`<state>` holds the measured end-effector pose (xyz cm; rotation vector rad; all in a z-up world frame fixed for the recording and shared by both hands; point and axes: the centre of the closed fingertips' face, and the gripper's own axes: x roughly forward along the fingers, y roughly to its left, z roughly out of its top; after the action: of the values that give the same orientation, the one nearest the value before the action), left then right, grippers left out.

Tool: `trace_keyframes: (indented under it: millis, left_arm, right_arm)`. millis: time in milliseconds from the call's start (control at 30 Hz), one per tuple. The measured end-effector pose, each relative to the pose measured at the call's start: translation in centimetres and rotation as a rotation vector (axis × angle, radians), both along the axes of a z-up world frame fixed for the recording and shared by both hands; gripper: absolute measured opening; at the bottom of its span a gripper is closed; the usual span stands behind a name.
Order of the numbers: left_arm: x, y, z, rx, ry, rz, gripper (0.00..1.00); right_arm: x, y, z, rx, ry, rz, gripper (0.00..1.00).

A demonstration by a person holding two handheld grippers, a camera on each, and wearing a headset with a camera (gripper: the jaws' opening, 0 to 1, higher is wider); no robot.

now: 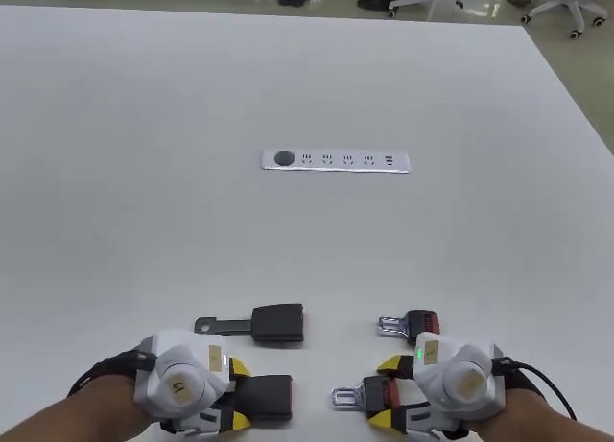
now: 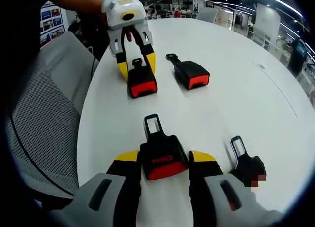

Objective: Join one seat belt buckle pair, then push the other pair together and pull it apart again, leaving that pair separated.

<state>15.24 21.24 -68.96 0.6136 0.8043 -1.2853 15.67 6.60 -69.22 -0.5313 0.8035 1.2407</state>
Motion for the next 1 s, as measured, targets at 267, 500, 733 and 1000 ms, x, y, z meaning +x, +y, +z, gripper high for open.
trace_keyframes:
  millis: [267,500,733,1000]
  left_arm:
    - [0.0,0.0,0.0,0.005,-0.001,-0.004,0.33]
    - [0.1,0.1,-0.2,0.008,0.001,-0.002,0.33]
    - [0.0,0.0,-0.1,0.013,0.001,-0.002,0.33]
    - [0.1,0.1,-0.2,0.019,0.002,-0.003,0.33]
  right_arm:
    - [0.2,1.2,0.2,0.027,-0.002,0.007,0.36]
    - [0.5,2.4,0.2,0.039,-0.003,0.009,0.36]
    - [0.5,4.2,-0.1,0.049,-0.008,0.024,0.36]
    - [0.3,5.2,-0.1,0.072,-0.006,0.012,0.36]
